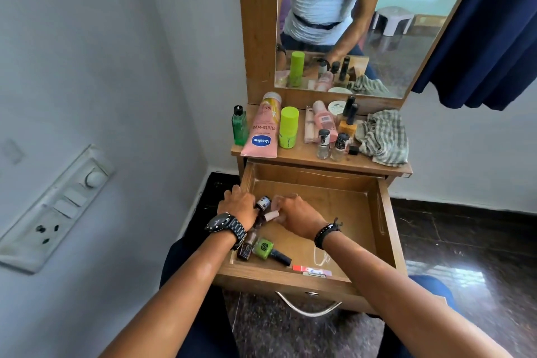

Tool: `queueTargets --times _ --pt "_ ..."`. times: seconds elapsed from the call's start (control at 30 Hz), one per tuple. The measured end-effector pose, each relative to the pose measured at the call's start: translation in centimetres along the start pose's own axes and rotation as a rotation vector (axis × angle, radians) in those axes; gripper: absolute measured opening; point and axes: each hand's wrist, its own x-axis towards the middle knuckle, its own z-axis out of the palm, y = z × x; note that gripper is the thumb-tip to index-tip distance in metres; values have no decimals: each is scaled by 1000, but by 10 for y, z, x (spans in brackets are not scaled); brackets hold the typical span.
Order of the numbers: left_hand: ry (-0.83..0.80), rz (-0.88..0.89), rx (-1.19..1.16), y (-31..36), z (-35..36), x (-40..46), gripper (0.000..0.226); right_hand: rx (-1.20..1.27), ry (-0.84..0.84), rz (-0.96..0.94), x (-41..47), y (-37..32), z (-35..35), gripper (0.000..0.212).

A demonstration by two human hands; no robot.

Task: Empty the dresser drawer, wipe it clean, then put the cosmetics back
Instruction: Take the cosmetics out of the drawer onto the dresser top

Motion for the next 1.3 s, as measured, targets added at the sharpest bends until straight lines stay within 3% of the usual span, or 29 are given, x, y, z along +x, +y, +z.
queueTargets --times 0.33,0.7,0.9,1.13,1.3 --pt "51 -15 11 2 4 2 21 156 -35 28 -15 7 -22 16" --pt "137 -14 -16 13 -15 -9 35 199 158 78 -64 30 -69 8" --pt "270 158 -70 36 -56 -25 26 201 207 29 -75 12 -107 8" --pt "388 349 -222 74 -124 -35 19 93 404 -90 -75 -17 -178 12" --pt "441 440 -362 98 -179 -13 16 97 507 -77 -52 -19 -229 4"
